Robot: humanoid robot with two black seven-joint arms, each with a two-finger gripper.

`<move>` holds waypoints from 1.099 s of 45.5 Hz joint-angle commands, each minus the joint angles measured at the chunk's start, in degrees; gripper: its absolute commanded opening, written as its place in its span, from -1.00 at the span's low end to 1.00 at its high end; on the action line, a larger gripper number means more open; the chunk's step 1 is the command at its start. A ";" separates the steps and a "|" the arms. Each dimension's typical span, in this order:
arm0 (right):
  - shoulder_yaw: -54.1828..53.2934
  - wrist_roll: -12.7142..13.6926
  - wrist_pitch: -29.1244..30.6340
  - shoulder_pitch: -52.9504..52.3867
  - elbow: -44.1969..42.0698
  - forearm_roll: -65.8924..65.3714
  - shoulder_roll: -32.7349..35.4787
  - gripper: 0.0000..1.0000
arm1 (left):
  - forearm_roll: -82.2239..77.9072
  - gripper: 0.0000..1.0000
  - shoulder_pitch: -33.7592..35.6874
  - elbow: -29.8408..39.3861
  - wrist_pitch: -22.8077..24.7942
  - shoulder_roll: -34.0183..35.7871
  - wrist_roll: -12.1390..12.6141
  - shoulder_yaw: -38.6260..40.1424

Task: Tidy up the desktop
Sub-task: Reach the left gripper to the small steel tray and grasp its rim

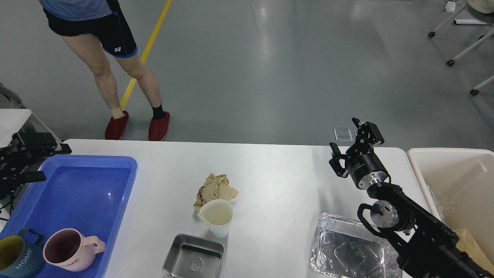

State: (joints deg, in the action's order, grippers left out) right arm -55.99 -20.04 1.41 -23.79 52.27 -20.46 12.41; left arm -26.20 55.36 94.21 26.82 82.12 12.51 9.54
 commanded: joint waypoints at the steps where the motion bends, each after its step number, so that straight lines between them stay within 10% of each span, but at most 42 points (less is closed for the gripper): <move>1: 0.36 0.00 0.00 -0.03 0.02 -0.02 -0.11 1.00 | -0.43 0.88 -0.16 -0.34 -2.91 -6.44 0.06 -2.50; 23: 0.36 0.00 -0.18 0.50 0.11 -0.02 -0.02 1.00 | -1.05 0.88 -2.62 -3.24 -19.87 -31.58 1.55 -19.46; 50: 0.36 0.00 -0.09 0.85 0.02 -0.11 0.24 1.00 | -6.59 0.87 -11.06 -10.98 -22.60 -41.43 1.64 -19.99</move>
State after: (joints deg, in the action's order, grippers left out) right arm -55.63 -20.04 1.32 -23.07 52.29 -20.55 12.67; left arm -32.78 44.40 84.20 4.50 42.27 14.09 -10.37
